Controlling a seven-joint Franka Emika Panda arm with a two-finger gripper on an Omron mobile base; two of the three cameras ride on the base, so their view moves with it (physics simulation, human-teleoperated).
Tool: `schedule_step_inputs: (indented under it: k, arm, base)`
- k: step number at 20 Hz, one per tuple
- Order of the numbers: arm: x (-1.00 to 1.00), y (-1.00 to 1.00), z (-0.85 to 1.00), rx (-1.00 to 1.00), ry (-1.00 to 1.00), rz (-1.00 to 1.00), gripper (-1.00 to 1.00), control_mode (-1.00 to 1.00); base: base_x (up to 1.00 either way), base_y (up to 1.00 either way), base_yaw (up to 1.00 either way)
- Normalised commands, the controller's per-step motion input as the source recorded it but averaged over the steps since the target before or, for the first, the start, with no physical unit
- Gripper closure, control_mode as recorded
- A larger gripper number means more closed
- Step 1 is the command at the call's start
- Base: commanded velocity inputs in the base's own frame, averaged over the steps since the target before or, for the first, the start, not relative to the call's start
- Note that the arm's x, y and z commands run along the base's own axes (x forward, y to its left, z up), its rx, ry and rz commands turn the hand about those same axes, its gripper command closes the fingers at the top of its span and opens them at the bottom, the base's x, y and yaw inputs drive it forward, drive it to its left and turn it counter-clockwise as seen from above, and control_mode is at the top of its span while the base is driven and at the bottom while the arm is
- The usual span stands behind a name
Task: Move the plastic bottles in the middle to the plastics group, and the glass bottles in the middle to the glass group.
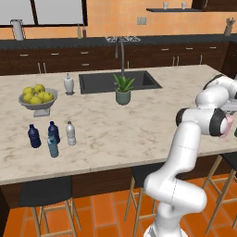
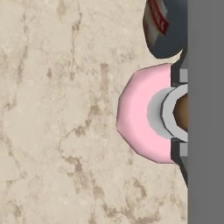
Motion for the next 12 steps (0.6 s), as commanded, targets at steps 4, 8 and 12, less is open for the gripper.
schedule_step_inputs:
  k: [4, 8, 12]
  arm:
    - [-0.36, 0.26, -0.57, 0.00, -0.10, 0.00, 1.00, -1.00]
    - [-0.15, 0.23, -0.13, -0.06, -0.10, 0.00, 1.00, -1.00]
    - [0.00, 0.29, -0.22, -0.12, 0.00, 0.00, 1.00, -1.00]
  base:
    - [0.00, 0.00, 0.00]
    - [0.00, 0.00, 0.00]
    - [0.00, 0.00, 0.00]
